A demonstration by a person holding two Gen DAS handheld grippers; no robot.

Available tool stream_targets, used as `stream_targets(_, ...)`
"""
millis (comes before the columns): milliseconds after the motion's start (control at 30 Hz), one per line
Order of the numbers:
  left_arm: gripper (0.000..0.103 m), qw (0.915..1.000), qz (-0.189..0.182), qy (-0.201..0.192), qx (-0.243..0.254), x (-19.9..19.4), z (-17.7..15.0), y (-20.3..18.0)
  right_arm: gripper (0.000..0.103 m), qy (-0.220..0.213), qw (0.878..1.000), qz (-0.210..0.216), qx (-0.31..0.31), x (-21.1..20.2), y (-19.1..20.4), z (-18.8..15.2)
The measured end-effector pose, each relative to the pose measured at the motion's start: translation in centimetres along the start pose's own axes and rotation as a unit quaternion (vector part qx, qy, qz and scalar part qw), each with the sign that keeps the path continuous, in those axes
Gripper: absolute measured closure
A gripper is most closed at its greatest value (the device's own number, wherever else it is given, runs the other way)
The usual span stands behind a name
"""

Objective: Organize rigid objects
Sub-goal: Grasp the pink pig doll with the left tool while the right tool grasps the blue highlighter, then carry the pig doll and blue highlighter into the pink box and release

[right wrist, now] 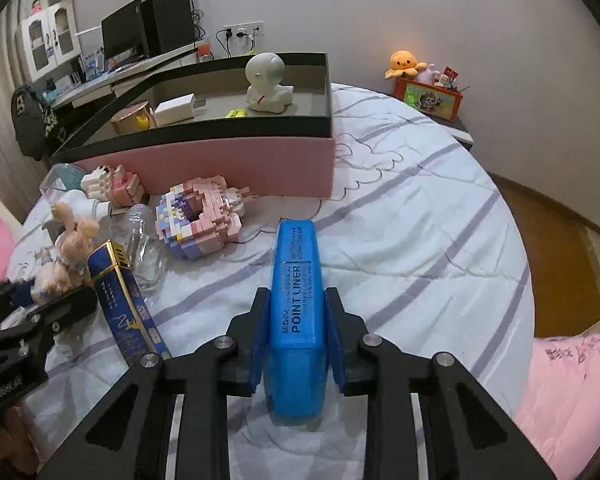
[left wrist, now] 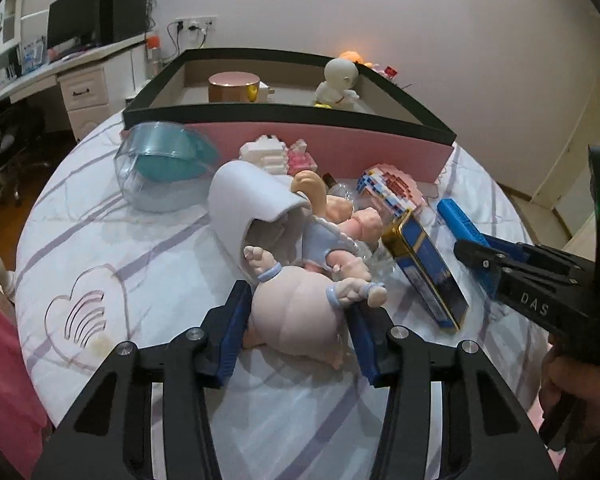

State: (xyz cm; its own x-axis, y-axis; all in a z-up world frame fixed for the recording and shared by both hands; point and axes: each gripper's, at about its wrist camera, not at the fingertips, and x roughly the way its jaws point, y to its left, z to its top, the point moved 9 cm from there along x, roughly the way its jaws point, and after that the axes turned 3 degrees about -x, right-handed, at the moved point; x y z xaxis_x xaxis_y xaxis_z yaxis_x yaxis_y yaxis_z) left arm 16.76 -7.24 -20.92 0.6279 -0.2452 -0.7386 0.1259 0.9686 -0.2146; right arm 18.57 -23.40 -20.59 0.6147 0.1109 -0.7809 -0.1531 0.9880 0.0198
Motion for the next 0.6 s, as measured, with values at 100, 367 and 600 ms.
stream_targets(100, 0.056, 1.0, -0.006, -0.003, -0.005, -1.1, -0.4, 0.3, 0.076, 0.0, 1.0, 0.008, 0.004, -0.4, 0.1, -0.2)
stream_targets(367, 0.06, 0.9999, -0.014, -0.01, 0.0, -2.8, -0.7, 0.5, 0.076, -0.007, 0.999, 0.034, 0.017, -1.8, 0.6, -0.2)
stream_targets(600, 0.061, 0.9994, -0.022, -0.023, 0.01, -4.5, -0.4, 0.1, 0.076, -0.024, 0.999, 0.042, 0.018, -3.4, 1.2, 0.7)
